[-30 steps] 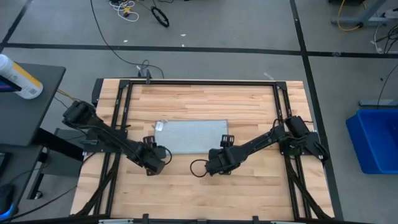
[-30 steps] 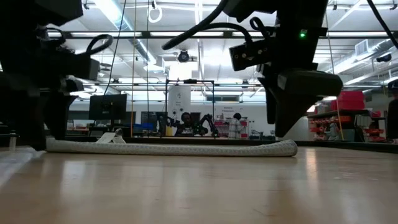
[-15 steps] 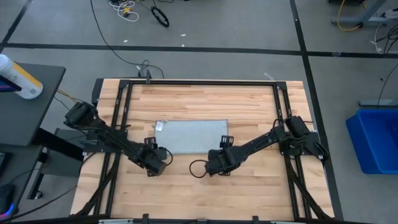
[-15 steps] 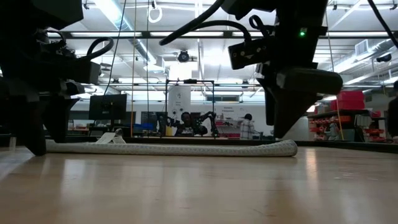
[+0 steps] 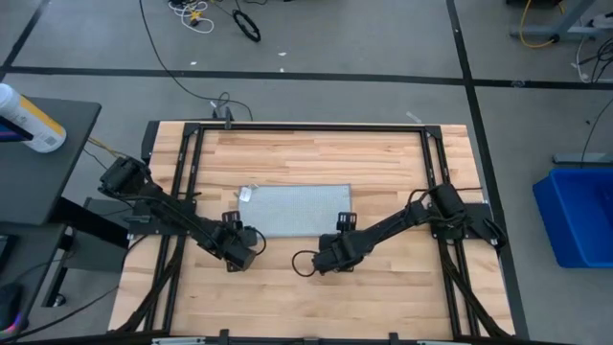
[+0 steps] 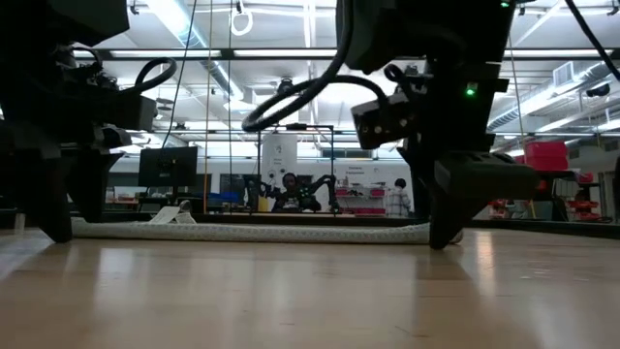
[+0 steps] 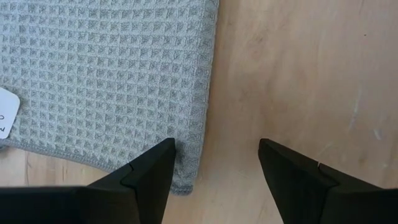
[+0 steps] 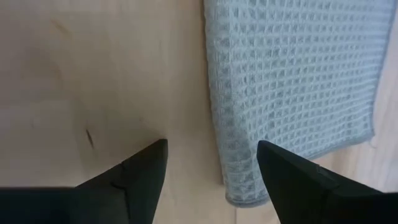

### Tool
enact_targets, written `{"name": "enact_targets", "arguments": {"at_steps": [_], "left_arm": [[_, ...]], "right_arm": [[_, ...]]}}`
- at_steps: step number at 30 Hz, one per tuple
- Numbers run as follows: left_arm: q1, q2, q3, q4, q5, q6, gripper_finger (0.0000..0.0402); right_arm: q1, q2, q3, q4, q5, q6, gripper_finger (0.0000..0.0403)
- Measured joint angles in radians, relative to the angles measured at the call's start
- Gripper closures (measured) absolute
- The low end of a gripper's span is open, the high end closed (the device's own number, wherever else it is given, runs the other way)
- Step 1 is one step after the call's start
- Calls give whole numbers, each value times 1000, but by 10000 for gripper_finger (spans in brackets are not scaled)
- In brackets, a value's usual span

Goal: Fold microfiber towels
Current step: Fold the gray microfiber towel

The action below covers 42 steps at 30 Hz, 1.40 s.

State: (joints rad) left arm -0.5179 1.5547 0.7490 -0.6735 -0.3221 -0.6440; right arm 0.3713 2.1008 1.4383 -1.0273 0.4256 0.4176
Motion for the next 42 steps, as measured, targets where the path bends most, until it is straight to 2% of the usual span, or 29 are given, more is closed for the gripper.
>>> {"name": "enact_targets", "arguments": {"at_steps": [4, 11, 16, 21, 30, 37, 42], "left_arm": [[0, 0, 0, 0, -1, -2, 156], [0, 0, 0, 0, -5, -4, 156], [0, 0, -1, -1, -12, -13, 158], [0, 1, -1, 1, -18, -24, 178], [1, 2, -2, -1, -53, -25, 235], [1, 2, -2, -2, -55, -19, 301], [1, 2, -2, -2, -54, 6, 379]], "right_arm": [[2, 12, 2, -9, 20, -1, 147], [2, 15, 0, -19, 30, 2, 182], [1, 19, -2, -37, 53, 24, 220], [-3, 22, -5, -54, 62, 27, 270], [-1, 22, -5, -66, 79, 29, 387], [-1, 21, -5, -70, 90, 30, 395], [-1, 20, -4, -73, 96, 38, 399]]}}
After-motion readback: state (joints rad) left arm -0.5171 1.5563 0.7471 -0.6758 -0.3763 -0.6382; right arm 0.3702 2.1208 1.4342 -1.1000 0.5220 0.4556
